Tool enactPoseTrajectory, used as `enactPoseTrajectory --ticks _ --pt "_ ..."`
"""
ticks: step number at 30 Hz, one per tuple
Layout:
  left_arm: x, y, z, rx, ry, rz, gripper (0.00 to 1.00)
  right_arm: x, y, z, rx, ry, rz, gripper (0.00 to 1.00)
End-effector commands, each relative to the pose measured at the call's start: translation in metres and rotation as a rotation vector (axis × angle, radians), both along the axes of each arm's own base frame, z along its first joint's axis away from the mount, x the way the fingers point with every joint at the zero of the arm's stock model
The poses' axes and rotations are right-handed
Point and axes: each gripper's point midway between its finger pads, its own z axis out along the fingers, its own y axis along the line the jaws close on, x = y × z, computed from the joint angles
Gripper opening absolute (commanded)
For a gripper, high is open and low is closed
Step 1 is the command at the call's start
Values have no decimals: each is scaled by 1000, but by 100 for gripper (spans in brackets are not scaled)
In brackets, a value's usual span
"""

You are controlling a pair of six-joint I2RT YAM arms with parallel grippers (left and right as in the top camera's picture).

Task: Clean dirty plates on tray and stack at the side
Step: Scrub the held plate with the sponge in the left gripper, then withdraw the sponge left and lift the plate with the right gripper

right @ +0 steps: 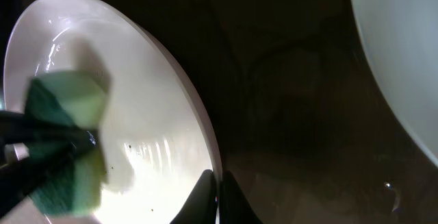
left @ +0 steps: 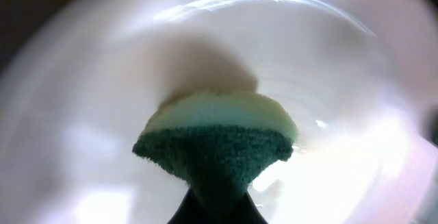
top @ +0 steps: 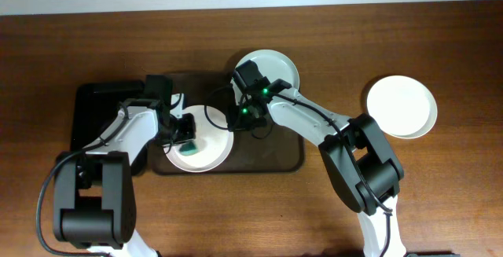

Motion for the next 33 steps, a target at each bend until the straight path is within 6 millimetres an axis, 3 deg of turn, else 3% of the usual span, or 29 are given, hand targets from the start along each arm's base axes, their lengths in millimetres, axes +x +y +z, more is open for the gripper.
enactPoseTrajectory --ticks 1,4,5,7,10,12,13,15,17,18,19,22,24,26,29,33 --pt "-13 -31 -18 -166 18 -123 0 3 -3 1 -12 -10 -3 4" --pt "10 -27 -13 -177 -50 -47 0 3 -4 0 -14 -6 -3 4" --pt "24 -15 -8 -163 -57 52 1 0 -5 -1 -21 3 -3 4" --pt "47 10 11 -154 -75 173 0 -3 -7 -2 -31 18 -3 4" --pt "73 32 47 -155 -117 222 1 -7 -9 -4 -41 34 -1 5" --pt "84 32 59 -158 -151 219 0 -10 -8 -4 -45 40 5 23" --pt "82 30 58 -157 -138 219 0 -15 1 -6 -45 30 24 41" --pt "80 29 57 -157 -129 218 1 -19 7 -14 -56 41 15 43" --pt "79 29 57 -157 -125 219 0 -22 7 -25 -68 67 -1 37" --pt "79 29 57 -156 -125 219 1 -22 7 -26 -69 70 -3 10" --pt "79 29 57 -156 -126 219 1 -21 7 -26 -68 68 -4 4" --pt "79 31 56 -145 -127 222 0 -20 8 -24 -62 62 -4 4" --pt "79 34 55 -132 -127 228 1 -18 5 -12 -57 52 -9 4" --pt "79 34 55 -132 -127 227 1 -10 -3 18 -48 -10 -1 4" --pt "79 34 55 -132 -127 228 1 1 -44 79 -153 -155 -85 4" --pt "79 34 55 -135 -126 227 0 3 -85 135 -270 -309 -172 4"
